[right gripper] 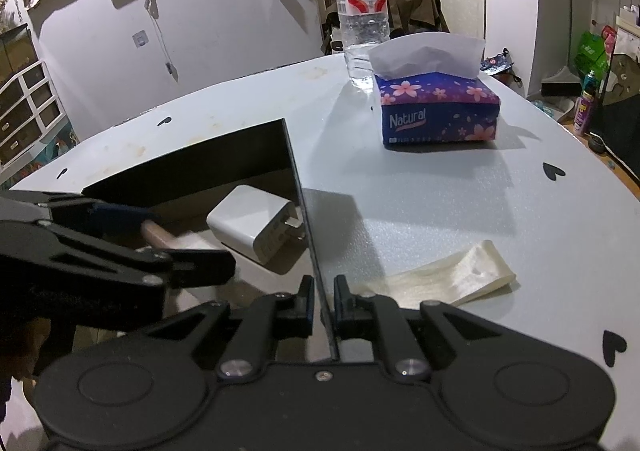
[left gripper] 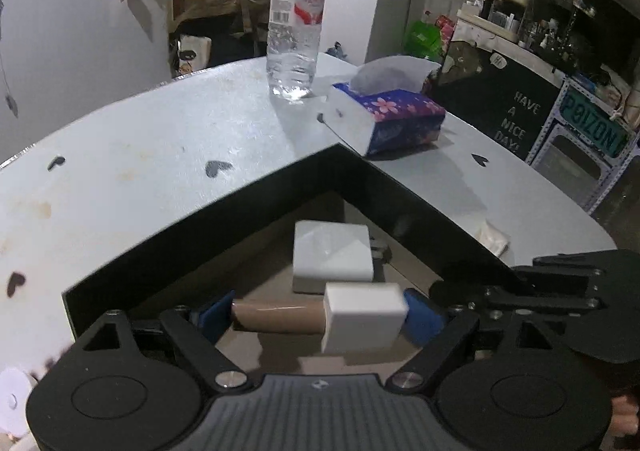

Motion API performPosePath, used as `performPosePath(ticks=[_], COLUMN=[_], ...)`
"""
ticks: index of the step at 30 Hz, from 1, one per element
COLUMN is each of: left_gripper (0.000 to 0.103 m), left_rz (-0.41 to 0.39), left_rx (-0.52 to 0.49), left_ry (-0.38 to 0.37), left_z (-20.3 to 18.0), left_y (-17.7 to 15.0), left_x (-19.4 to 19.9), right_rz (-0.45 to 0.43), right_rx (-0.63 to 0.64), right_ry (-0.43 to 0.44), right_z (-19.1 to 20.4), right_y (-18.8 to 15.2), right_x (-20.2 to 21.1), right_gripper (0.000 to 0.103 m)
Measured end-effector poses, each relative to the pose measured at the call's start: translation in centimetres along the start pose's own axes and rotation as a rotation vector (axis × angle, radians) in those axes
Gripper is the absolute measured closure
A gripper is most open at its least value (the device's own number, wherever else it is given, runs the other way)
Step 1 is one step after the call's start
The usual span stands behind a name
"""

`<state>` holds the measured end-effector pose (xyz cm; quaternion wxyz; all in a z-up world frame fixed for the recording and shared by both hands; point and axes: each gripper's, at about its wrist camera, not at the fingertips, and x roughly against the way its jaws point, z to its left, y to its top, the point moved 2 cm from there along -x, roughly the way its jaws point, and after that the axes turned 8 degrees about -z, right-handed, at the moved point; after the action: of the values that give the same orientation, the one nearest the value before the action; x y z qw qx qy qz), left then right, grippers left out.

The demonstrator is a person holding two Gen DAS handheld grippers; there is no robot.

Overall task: Organize rigid objects
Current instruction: 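Lower the rod with cube into the black box and open the left tool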

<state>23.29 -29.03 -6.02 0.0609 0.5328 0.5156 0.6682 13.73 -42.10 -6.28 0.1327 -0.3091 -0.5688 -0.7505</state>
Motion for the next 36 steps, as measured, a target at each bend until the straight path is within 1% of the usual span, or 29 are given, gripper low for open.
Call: performPosePath(ticks=[1, 3, 6, 16, 17, 19, 21, 22, 24, 25, 27, 30, 33, 36], left_gripper=[0.005, 0.005, 0.005, 0.005, 0.007, 0.021, 0.041, 0.046, 0.06, 0.063, 0.078, 0.081, 0.081, 0.081], left_rz=[-0.007, -0.016, -0.023, -0.037, -0.039, -0.031, -0.016, -0.007, 0.019, 0.032, 0.067, 0.126, 0.158, 0.162], left_rx=[0.005, 0.024, 0.035, 0.008, -0.001, -0.045, -0.086, -0.104, -0.13, -0.136, -0.155, -0.167, -0.169, -0.169], left_ry=[0.003, -0.013, -0.008, -0.011, -0.012, -0.002, 0.011, 0.008, -0.019, -0.034, -0.052, -0.069, -0.029, 0.005], left_z=[0.1, 0.4, 0.6, 0.1, 0.0, -0.3, -0.5, -0.5, -0.8, -0.8, -1.1, -1.2, -0.9, -0.5], left_y=[0.0, -0.1, -0.2, -0.9, -0.9, -1.0, -0.9, -1.0, -1.1, -1.2, -1.5, -1.9, -1.9, -1.4], left_x=[0.2, 0.4, 0.8, 2.2, 2.4, 2.8, 3.1, 3.2, 3.4, 3.4, 3.0, 2.0, 0.7, -0.2], right_rz=[0.0, 0.002, 0.005, 0.009, 0.009, 0.009, 0.009, 0.009, 0.01, 0.009, 0.009, 0.01, 0.01, 0.011], right_rx=[0.0, 0.001, 0.001, 0.001, 0.001, 0.0, 0.001, 0.001, 0.0, 0.0, -0.001, 0.0, -0.001, -0.002], right_ry=[0.0, -0.001, -0.002, -0.003, -0.003, -0.002, -0.002, -0.002, -0.002, -0.002, 0.0, 0.0, 0.002, 0.003], right_z=[0.0, 0.0, 0.0, 0.1, 0.1, 0.1, 0.1, 0.1, 0.1, 0.1, 0.1, 0.1, 0.1, 0.1], right_y=[0.0, 0.0, 0.0, 0.0, 0.0, 0.0, 0.0, 0.0, 0.0, 0.0, 0.0, -0.1, -0.1, -0.1], right_x=[0.0, -0.1, -0.3, -0.4, -0.4, -0.4, -0.4, -0.4, -0.4, -0.4, -0.5, -0.5, -0.6, -0.6], right_gripper=[0.092, 0.092, 0.091, 0.091, 0.091, 0.091, 0.091, 0.091, 0.091, 0.091, 0.091, 0.09, 0.09, 0.09])
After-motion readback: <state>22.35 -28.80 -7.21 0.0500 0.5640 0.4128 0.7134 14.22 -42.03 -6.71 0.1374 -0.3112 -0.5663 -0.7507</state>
